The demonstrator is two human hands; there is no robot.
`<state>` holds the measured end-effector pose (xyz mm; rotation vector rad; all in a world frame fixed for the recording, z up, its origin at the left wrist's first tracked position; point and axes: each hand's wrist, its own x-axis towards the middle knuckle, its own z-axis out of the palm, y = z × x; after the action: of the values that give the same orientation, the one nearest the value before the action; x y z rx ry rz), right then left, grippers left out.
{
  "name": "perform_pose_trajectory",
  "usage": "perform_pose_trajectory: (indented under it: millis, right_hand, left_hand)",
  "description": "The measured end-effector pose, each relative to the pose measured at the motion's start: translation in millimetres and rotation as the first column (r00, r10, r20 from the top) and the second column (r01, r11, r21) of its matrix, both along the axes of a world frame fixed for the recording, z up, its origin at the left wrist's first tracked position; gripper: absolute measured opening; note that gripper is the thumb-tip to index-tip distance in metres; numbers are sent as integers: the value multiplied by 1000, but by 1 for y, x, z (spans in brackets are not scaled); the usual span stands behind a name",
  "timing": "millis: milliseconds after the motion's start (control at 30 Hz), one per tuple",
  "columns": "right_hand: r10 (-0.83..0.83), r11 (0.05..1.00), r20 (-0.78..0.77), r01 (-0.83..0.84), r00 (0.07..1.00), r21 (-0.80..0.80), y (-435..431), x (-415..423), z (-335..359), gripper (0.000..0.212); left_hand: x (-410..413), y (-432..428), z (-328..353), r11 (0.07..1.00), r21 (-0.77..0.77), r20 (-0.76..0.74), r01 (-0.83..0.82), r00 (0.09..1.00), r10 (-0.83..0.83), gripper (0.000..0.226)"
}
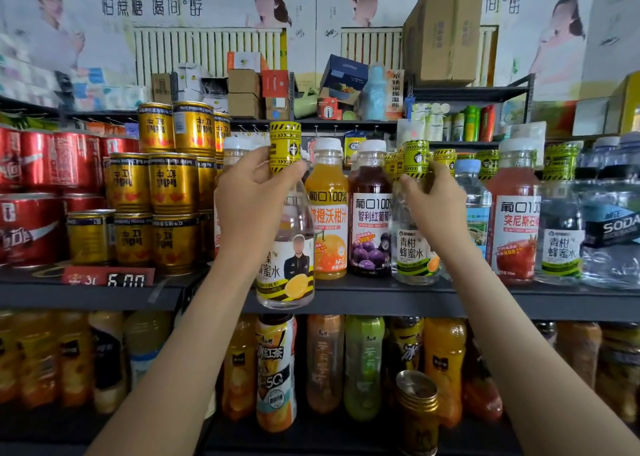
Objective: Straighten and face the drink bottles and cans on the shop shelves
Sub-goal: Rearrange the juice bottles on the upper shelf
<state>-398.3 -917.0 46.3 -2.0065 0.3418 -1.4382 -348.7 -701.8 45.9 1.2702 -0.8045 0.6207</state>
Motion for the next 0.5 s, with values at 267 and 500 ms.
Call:
perform_pose_trajectory:
  millis: [267, 500]
  right_hand:
    - [44, 999, -6, -44, 999, -2, -5, -11, 2, 44]
    - [104, 994, 188, -98, 977, -39, 3, -39, -6, 54]
  left_hand:
    - [-18, -11, -6, 994, 19, -90, 106, 990, -104, 41]
    - [-26, -19, -10, 984, 82, -114, 161, 982, -151, 23]
